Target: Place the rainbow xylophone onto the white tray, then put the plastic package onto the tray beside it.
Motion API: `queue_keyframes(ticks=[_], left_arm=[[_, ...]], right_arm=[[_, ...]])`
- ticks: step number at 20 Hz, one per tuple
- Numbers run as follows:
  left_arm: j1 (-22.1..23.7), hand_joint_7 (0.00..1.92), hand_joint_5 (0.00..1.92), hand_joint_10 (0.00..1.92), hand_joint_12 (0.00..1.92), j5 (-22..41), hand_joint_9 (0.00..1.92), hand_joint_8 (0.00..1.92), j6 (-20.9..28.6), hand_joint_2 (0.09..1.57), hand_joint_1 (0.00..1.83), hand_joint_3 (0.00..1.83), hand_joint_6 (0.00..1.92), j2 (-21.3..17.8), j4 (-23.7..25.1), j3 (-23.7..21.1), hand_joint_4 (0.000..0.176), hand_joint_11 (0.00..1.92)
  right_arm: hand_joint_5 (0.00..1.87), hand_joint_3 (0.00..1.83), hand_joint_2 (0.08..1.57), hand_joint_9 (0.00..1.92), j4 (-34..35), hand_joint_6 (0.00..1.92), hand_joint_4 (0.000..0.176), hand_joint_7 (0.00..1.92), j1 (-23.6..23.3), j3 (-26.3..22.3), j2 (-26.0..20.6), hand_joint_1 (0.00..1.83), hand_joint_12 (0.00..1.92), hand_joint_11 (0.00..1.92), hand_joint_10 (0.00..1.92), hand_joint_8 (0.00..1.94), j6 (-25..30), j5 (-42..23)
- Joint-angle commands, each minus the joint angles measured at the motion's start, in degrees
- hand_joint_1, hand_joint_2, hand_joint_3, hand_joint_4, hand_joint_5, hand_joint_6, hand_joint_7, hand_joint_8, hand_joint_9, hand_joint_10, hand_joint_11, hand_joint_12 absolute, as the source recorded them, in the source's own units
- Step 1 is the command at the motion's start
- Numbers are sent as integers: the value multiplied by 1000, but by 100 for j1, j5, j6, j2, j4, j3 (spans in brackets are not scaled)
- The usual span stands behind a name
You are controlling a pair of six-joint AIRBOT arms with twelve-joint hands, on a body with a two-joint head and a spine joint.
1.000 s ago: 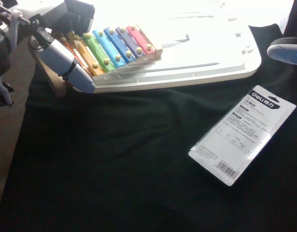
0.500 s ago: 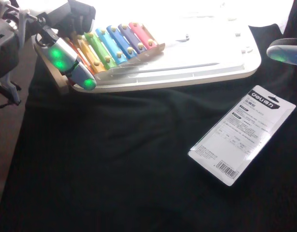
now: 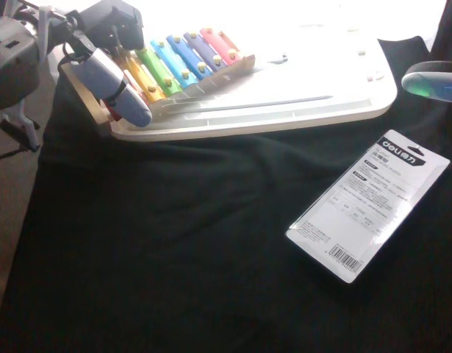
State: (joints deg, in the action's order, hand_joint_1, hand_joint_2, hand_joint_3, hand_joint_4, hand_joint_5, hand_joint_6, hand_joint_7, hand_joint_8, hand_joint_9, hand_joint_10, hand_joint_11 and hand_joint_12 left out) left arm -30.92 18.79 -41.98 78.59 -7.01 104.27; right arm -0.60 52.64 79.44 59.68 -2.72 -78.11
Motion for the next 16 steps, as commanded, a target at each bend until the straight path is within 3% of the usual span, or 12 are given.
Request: queue_keyframes(ticks=[1, 2, 4, 8, 9, 10, 11, 12, 13, 15, 16], left_arm=[[94, 767, 795, 1297, 1397, 528, 841, 1269, 32, 1182, 1347, 1, 1337, 6, -36, 46, 0, 682], [99, 755, 804, 1305, 1382, 502, 837, 1290, 37, 1185, 1342, 1, 1310, 42, -37, 92, 0, 658], [109, 713, 770, 1350, 1326, 460, 779, 1346, 49, 1209, 1330, 2, 1376, 132, -36, 231, 0, 545], [106, 700, 716, 1357, 1222, 438, 764, 1354, 118, 1225, 1320, 0, 1426, 185, -12, 283, 0, 508], [104, 578, 576, 718, 1107, 432, 645, 774, 119, 1089, 1305, 0, 864, 186, -10, 282, 22, 358], [103, 603, 570, 549, 982, 435, 672, 442, 122, 1043, 1318, 1, 568, 186, -11, 275, 54, 339], [103, 642, 575, 339, 909, 436, 706, 225, 122, 1013, 1294, 1, 345, 186, -11, 270, 73, 330], [102, 657, 597, 171, 883, 440, 706, 90, 122, 985, 1271, 2, 172, 186, -10, 259, 76, 313], [100, 642, 579, 80, 847, 445, 706, 29, 122, 983, 1240, 0, 73, 187, -9, 249, 67, 328], [95, 547, 513, 5, 827, 446, 577, 1, 122, 956, 1229, 0, 4, 187, 4, 234, 59, 296], [91, 499, 494, 0, 915, 448, 508, 0, 122, 958, 1200, 0, 1, 187, 6, 224, 80, 199]], right_arm=[[450, 0, 914, 612, 199, 0, 3, 590, -70, 24, 31, 1116, 238, 541, 4, 2, 60, -662], [444, 0, 915, 607, 194, 0, 9, 586, -70, 24, 34, 1115, 232, 529, 2, 0, 60, -665], [442, 0, 905, 592, 182, 0, 2, 579, -70, 31, 48, 1113, 220, 508, 1, 0, 60, -674], [456, 0, 907, 627, 178, 6, 5, 602, -71, 27, 59, 1131, 231, 540, 14, 9, 62, -693], [441, 0, 908, 634, 178, 0, 0, 597, -71, 25, 59, 1125, 233, 548, 15, 5, 64, -695], [442, 0, 906, 640, 178, 1, 0, 601, -71, 21, 59, 1115, 234, 551, 16, 6, 65, -698], [440, 0, 909, 635, 178, 1, 0, 597, -71, 18, 59, 1108, 229, 541, 13, 4, 67, -700], [441, 0, 902, 619, 178, 1, 0, 595, -71, 16, 59, 1107, 223, 530, 6, 3, 68, -702], [438, 0, 896, 619, 178, 0, 0, 594, -71, 11, 59, 1106, 221, 528, 5, 2, 68, -705], [424, 2, 912, 626, 178, 0, 0, 592, -70, 4, 59, 1133, 228, 544, 6, 1, 68, -708], [419, 2, 912, 634, 177, 0, 0, 594, -70, -2, 59, 1133, 230, 548, 9, 2, 68, -709]])
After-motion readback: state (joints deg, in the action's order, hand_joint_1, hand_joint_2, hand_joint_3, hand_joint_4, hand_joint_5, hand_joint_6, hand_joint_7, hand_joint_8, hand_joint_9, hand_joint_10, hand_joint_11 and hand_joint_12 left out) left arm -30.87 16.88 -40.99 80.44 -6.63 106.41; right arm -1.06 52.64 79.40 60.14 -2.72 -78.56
